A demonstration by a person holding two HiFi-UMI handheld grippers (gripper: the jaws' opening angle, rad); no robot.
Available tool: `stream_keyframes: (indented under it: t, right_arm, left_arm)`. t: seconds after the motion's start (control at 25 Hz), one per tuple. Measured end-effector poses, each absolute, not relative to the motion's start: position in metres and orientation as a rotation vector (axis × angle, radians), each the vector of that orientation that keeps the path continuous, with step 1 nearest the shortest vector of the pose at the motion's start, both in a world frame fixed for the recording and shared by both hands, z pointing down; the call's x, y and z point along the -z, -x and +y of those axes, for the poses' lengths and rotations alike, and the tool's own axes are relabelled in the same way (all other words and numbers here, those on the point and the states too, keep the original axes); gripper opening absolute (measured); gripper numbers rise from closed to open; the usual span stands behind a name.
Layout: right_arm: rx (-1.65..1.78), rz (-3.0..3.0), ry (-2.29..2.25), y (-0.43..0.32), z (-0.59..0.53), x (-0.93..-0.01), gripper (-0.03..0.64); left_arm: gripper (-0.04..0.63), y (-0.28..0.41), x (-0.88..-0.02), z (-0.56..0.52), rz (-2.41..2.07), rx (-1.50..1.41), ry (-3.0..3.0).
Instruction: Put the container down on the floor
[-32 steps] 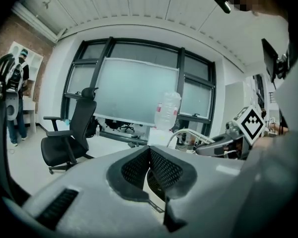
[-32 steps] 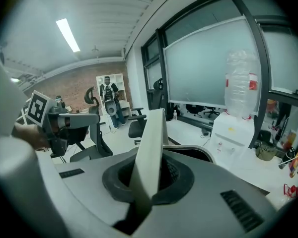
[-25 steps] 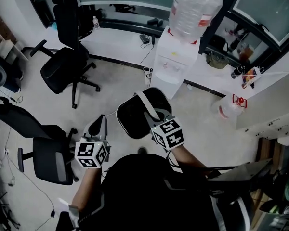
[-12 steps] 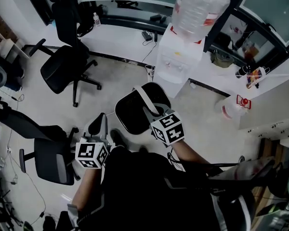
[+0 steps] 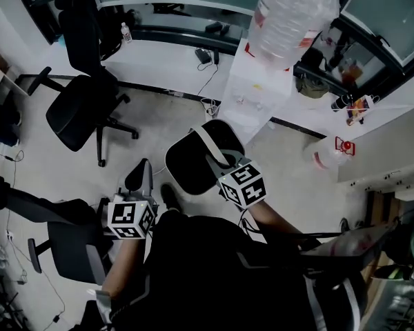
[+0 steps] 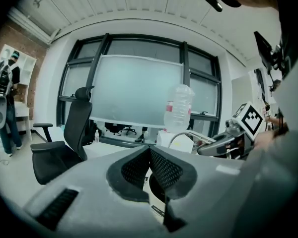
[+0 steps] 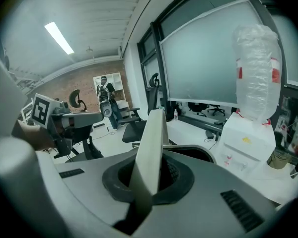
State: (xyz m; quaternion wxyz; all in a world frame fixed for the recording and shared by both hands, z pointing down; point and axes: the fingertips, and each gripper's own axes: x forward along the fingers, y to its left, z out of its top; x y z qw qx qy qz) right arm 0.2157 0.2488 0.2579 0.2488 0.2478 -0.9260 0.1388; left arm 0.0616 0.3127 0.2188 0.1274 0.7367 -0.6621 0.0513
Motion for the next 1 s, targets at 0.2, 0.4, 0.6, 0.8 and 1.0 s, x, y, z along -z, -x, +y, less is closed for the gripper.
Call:
stream_keyframes:
  t: [0.2, 0.4, 0.6, 0.8, 1.0]
  right_arm:
    - [-0.41, -2.514, -0.711, -0.184, 0.218, -0.258, 0.008]
    - [-0.429, -2.508, -0.753, -0.151, 0.188, -0.252, 0.008]
    - [-0.431, -2.503, -0.803, -0.124, 0.165, -0.244, 0.008]
    - [-0.401, -2.486, -0.834, -0.1, 0.147, -0.238, 0.008]
    - [-0.374, -2.474, -0.85, -0.08, 0.129, -0.231, 0.008]
  left_arm:
    - [0.008, -0.022, -0.225, 0.277, -1.885, -0.135, -2.149]
    - [0.008, 0.009, -0.227, 0.251, -1.832, -0.108, -2.154]
    - [0.008, 0.041, -0.225, 0.229, -1.795, -0.072, -2.178]
    - [0.008, 0.07, -0.229, 0.212, -1.766, -0.038, -2.193]
    - [0.008, 0.099, -0.23, 0.199, -1.754, 0.01, -2.194]
